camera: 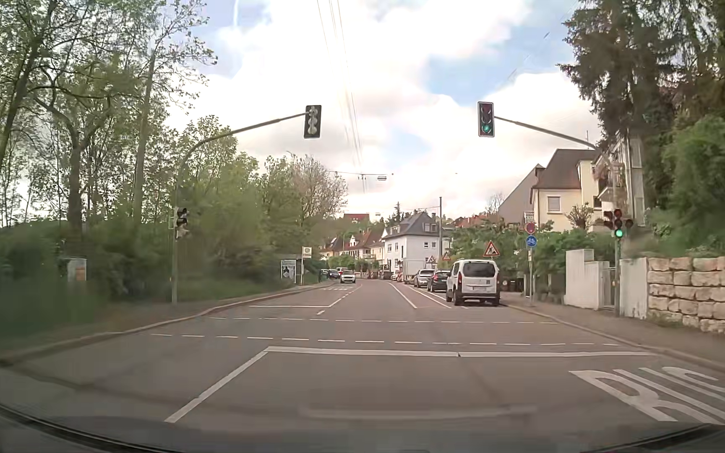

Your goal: Follow the waypoints while adhering to traffic rules and regulations

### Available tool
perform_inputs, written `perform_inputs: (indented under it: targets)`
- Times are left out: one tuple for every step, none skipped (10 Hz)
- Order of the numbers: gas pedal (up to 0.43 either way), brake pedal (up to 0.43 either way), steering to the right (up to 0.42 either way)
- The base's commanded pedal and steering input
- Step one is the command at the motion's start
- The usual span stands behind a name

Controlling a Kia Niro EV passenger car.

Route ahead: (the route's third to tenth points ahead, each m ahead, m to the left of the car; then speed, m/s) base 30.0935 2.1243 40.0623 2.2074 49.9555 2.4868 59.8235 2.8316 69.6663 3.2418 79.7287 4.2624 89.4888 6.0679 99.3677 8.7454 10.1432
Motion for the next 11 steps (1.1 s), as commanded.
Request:
perform_inputs:
  targets:
    - [0.098, 0.0, -0.002]
    - [0.098, 0.0, -0.001]
    - [0.11, 0.0, -0.002]
    - [0.11, 0.0, -0.001]
    - [0.11, 0.0, 0.0]
    - [0.11, 0.0, 0.0]
    - [0.11, 0.0, 0.003]
    - [0.11, 0.0, 0.002]
    - [0.11, 0.0, 0.0]
    - [0.11, 0.0, 0.001]
    - [0.11, 0.0, 0.004]
